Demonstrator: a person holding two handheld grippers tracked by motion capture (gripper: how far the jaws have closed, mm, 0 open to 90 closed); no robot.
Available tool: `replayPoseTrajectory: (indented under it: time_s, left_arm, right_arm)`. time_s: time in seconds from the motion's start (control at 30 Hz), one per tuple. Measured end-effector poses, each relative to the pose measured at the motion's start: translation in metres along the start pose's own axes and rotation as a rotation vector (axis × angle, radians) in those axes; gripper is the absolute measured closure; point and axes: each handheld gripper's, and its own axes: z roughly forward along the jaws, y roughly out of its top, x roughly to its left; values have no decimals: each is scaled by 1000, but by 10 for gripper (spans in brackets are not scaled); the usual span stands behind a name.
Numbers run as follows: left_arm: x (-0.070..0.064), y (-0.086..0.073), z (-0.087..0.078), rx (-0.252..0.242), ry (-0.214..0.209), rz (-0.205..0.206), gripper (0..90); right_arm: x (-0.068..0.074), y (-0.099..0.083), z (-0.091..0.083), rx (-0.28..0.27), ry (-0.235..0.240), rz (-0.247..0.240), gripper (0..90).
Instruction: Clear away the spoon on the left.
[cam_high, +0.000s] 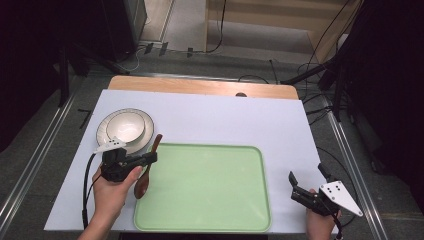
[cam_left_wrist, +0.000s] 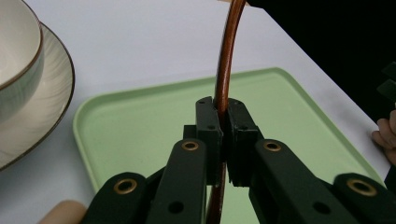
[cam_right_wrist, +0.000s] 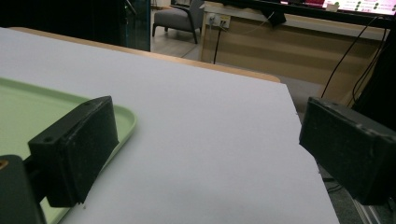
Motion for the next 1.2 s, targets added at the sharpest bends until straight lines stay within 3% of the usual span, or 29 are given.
replayPoseTrajectory:
  time_s: [0.23,0.47,0.77,0.93,1.2]
  left_arm:
    - [3,-11,9,32,-17,-43,856]
    - [11,-18,20,67,-2,-66,856]
    - [20,-22,29,68,-4,-124,853]
    - [22,-24,33,79,7,-116,850]
    - [28,-27,39,83,16,-145,830]
  right_arm:
    - [-1,0,0,-2,2,1,51]
    - [-1,0,1,-1,6,0,51]
    - [-1,0,1,-2,3,1,51]
    - [-1,0,1,-2,5,2,51]
    - [-1,0,1,0,1,6,51]
